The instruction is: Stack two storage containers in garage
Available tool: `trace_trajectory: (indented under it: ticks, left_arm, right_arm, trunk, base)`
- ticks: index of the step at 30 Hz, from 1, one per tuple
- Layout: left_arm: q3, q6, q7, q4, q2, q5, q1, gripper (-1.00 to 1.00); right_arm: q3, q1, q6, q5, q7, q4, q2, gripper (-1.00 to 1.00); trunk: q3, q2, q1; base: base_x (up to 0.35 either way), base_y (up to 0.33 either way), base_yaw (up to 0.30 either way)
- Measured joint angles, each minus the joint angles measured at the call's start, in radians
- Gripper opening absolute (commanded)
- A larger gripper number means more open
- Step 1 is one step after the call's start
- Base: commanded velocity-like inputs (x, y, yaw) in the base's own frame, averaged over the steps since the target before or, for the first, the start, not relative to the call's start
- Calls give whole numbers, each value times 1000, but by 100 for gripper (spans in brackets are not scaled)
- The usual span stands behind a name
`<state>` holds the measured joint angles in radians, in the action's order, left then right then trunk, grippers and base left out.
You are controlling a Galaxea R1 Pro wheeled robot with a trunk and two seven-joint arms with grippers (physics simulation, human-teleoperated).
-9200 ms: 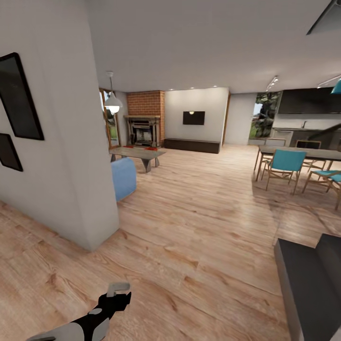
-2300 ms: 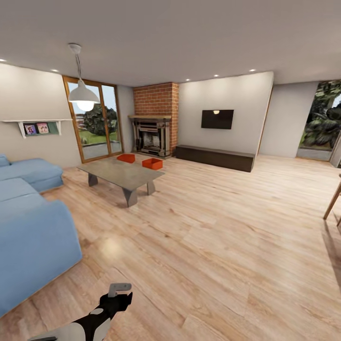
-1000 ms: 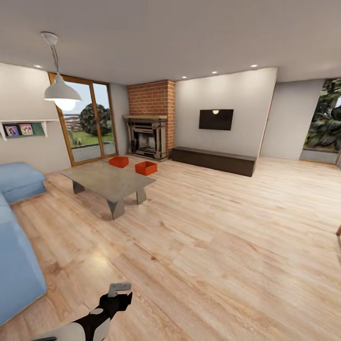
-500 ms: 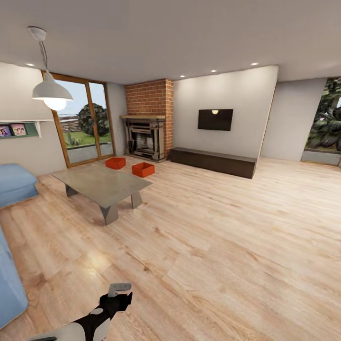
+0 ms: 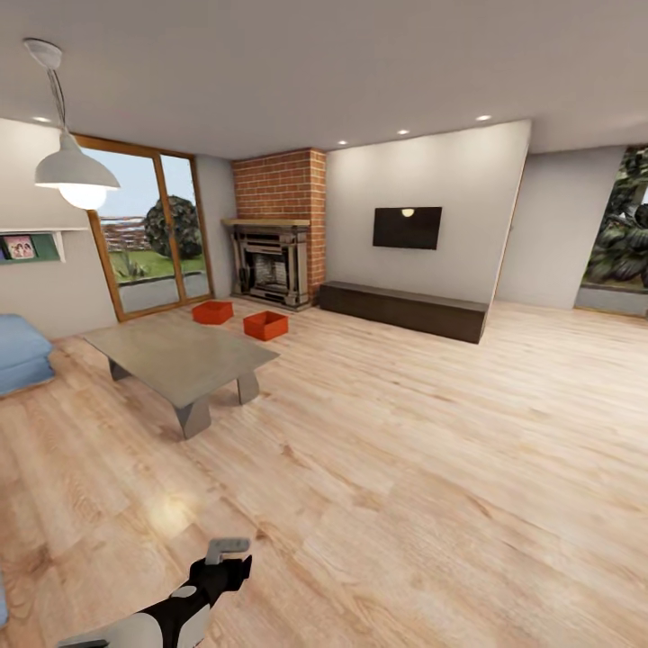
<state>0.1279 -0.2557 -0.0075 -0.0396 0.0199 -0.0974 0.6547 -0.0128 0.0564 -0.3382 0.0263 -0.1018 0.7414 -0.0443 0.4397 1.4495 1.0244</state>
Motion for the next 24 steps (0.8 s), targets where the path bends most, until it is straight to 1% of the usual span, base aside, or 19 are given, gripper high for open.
trace_trajectory:
  ticks: [17,24]
  left_arm:
    - [0,0,0,0,0,0,0,100]
    - [0,0,0,0,-1,0,0,100]
  right_arm:
    - [0,0,0,0,0,0,0,100]
    - [0,0,0,0,0,0,0,100]
  trunk:
    - [0,0,0]
    - [0,0,0]
  base:
    - [312,-170,0]
    - [324,-19,0]
